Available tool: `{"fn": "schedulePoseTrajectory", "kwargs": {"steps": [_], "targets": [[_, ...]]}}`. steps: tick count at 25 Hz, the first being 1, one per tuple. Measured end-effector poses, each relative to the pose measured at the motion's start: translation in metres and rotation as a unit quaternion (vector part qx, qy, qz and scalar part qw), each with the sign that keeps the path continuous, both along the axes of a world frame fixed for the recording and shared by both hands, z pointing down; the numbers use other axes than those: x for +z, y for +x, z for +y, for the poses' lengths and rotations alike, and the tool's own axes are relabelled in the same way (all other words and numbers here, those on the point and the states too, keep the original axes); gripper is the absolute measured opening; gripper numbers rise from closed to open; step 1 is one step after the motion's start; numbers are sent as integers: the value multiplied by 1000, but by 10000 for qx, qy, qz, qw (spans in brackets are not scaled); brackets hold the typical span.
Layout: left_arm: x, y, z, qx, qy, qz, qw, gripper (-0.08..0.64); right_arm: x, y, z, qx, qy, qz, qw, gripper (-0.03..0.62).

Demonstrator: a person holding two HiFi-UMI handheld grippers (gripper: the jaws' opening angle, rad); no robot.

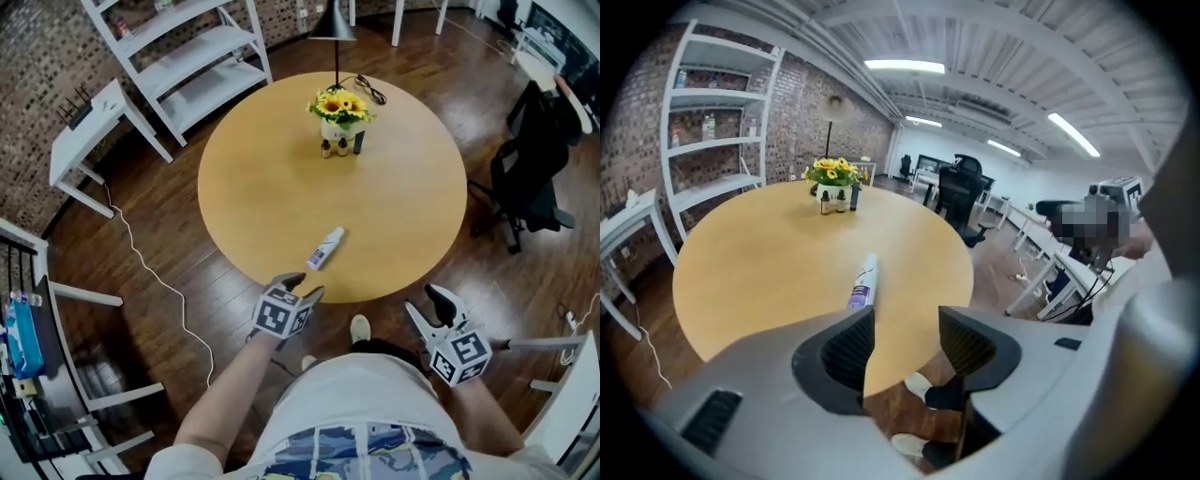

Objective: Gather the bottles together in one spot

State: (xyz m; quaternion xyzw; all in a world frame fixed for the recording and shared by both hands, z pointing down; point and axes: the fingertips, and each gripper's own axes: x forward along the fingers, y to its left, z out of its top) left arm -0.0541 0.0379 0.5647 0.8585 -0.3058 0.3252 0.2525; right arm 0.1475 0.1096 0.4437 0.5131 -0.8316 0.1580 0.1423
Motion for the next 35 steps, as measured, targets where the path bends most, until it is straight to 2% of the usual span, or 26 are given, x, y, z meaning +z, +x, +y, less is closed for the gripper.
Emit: {"fn": "schedulePoseTrajectory", "kwargs": {"steps": [3, 6, 9, 11, 13, 15, 16, 17, 19, 21, 22, 26, 28, 30, 32, 35], "targets": [[33, 20, -44, 155, -142, -642, 9977, 221, 5, 31, -15, 58, -58, -32, 10000, 244], [69, 33, -79, 283, -379, -1300, 9904, 229, 10, 60, -29, 82, -130, -117, 9998, 244], [105, 37, -93, 422, -782, -1997, 9758, 232, 16, 80, -39, 28, -220, -208, 9995, 244], [119, 33, -97, 483, -852, -2459, 9643, 230, 21, 91, -44, -59, -288, -257, 9992, 242], [123, 31, -99, 400, -854, -2605, 9608, 202, 28, 99, -50, -169, -369, -281, 9988, 242], [123, 31, -99, 209, -919, -2556, 9622, 195, 34, 104, -58, -282, -434, -301, 9982, 242], [120, 33, -97, 68, -962, -2419, 9655, 193, 36, 104, -63, -331, -460, -346, 9978, 242], [115, 39, -95, -108, -1003, -2094, 9726, 193, 37, 103, -67, -374, -477, -419, 9973, 242], [93, 61, -90, -493, -1012, -1009, 9885, 192, 34, 95, -78, -454, -476, -614, 9959, 242], [61, 80, -84, -706, -839, -99, 9939, 190, 27, 82, -92, -543, -483, -917, 9931, 242], [45, 88, -80, -702, -698, 185, 9949, 190, 23, 73, -99, -590, -509, -1121, 9906, 242], [-8, 110, -63, -554, -399, 1008, 9926, 189, 19, 33, -124, -757, -861, -1931, 9745, 242], [-37, 120, -53, -405, -270, 1474, 9879, 189, 21, 12, -136, -770, -1240, -2504, 9571, 242], [-68, 126, -39, -172, -8, 1817, 9832, 189, 16, -8, -146, -811, -1527, -3099, 9349, 242], [-93, 126, -26, 63, 272, 2034, 9787, 189, 4, -28, -151, -952, -1639, -3528, 9163, 242], [-107, 114, -5, 363, 558, 2113, 9752, 189, -13, -55, -140, -1176, -1707, -3920, 8963, 219]]}}
